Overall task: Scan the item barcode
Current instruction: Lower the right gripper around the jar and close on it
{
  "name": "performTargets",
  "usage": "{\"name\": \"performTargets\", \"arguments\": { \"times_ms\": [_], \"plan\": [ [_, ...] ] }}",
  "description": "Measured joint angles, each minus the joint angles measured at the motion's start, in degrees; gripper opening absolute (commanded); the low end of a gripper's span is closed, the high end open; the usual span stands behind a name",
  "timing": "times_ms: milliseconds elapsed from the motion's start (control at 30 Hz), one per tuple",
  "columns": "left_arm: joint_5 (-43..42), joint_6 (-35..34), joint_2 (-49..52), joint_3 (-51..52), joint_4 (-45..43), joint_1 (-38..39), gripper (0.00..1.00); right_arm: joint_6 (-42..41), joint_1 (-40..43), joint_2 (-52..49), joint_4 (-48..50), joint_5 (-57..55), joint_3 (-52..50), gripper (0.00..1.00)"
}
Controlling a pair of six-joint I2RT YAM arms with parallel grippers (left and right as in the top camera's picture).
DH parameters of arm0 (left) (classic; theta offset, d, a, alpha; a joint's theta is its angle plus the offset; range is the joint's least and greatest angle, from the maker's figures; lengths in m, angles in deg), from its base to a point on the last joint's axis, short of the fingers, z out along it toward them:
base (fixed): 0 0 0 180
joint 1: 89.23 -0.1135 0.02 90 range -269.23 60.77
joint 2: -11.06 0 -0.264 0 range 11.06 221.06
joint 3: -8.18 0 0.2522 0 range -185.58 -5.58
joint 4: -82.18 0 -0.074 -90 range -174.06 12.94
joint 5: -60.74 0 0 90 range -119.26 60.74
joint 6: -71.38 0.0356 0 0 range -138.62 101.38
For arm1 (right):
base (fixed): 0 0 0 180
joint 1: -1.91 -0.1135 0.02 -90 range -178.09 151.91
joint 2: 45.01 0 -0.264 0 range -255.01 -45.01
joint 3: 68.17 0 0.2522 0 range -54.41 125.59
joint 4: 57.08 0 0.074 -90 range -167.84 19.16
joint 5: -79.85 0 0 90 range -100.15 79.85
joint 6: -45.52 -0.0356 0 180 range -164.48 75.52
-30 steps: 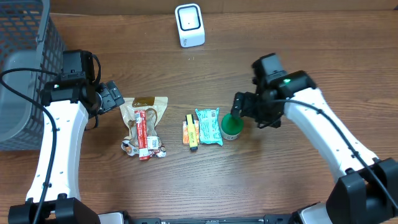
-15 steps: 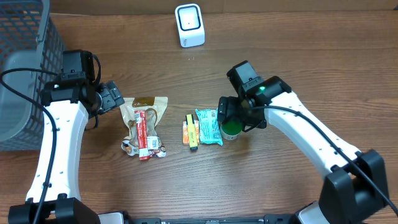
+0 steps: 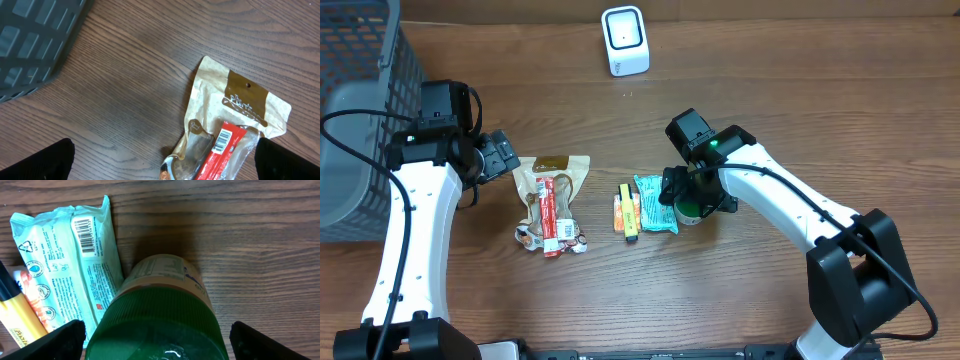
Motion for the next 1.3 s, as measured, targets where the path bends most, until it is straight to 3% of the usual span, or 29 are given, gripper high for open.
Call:
{"name": "performTargets", "arguments": {
  "times_ms": [267, 467, 633, 800, 933, 1100, 1133, 1167, 1300],
  "plan": [
    [0.0, 0.0, 0.0, 0.0, 0.0, 0.0, 1.00, 0.0, 0.0, 0.0, 2.6, -0.2, -1.1, 0.94],
    [0.0, 0.0, 0.0, 0.0, 0.0, 0.0, 1.00, 0.2, 0.0, -0.1, 3.5, -0.4, -2.7, 0.71],
    [0.0, 0.0, 0.0, 0.0, 0.0, 0.0, 1.00, -0.2, 0.0, -0.1, 3.6, -1.3, -2.7, 0.57],
    [0.0, 0.0, 0.0, 0.0, 0.0, 0.0, 1.00, -0.1, 1.4, -0.1, 3.6, -2.3, -2.7, 0.55],
    [0.0, 0.0, 0.0, 0.0, 0.0, 0.0, 1.00, 1.4, 4.2, -0.1, 3.6, -2.3, -2.7, 0.57],
    [0.0, 0.0, 0.0, 0.0, 0.0, 0.0, 1.00, 4.1, 5.9, -0.1, 3.4, -2.1, -2.7, 0.66],
    [0.0, 0.0, 0.0, 0.0, 0.0, 0.0, 1.00, 4.4, 6.1, -0.1, 3.3, -2.1, -2.7, 0.77],
    [0.0, 0.0, 0.0, 0.0, 0.0, 0.0, 1.00, 4.6, 6.2, -0.1, 3.2, -2.1, -2.7, 1.00],
    [0.0, 0.0, 0.0, 0.0, 0.0, 0.0, 1.00, 5.7, 6.3, -0.2, 3.0, -2.7, -2.7, 1.00]
  ]
}}
